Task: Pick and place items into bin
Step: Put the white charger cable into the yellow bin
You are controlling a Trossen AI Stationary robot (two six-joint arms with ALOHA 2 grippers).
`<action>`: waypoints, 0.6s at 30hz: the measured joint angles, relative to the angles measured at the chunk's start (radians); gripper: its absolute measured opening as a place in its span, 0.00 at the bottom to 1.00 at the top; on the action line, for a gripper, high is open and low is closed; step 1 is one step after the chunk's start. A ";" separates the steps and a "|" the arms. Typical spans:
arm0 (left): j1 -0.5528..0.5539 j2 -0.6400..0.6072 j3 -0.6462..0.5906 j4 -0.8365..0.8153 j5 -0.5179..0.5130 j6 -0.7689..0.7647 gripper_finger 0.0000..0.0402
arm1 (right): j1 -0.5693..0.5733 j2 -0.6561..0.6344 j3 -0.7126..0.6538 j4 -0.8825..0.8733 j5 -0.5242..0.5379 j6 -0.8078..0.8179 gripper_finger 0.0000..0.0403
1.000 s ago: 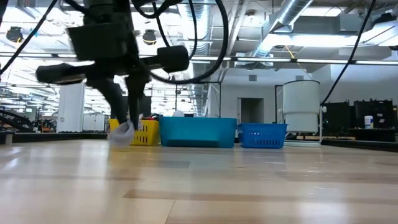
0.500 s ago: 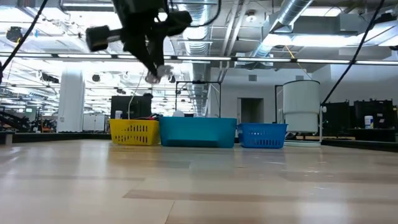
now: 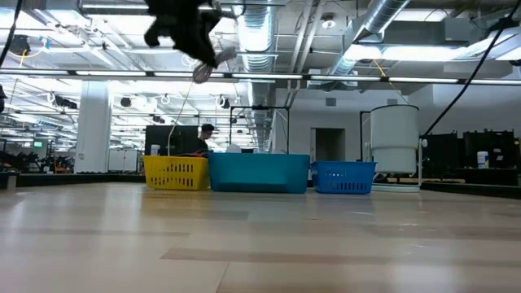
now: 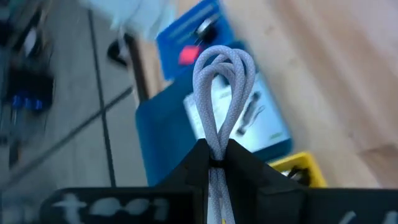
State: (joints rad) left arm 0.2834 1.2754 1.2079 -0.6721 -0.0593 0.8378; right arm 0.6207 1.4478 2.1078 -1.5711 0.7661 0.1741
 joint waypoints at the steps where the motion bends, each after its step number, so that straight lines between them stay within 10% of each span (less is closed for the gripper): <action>1: 0.028 -0.004 -0.017 0.020 -0.004 -0.015 0.04 | -0.009 -0.007 0.000 0.000 0.000 0.000 0.28; 18: 0.293 -0.006 -0.299 0.354 0.078 -0.554 0.04 | -0.041 -0.076 0.000 0.000 -0.009 -0.077 0.28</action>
State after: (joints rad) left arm 0.5762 1.2697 0.9092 -0.3184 0.0192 0.2838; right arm 0.5800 1.3714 2.1078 -1.5711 0.7575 0.0970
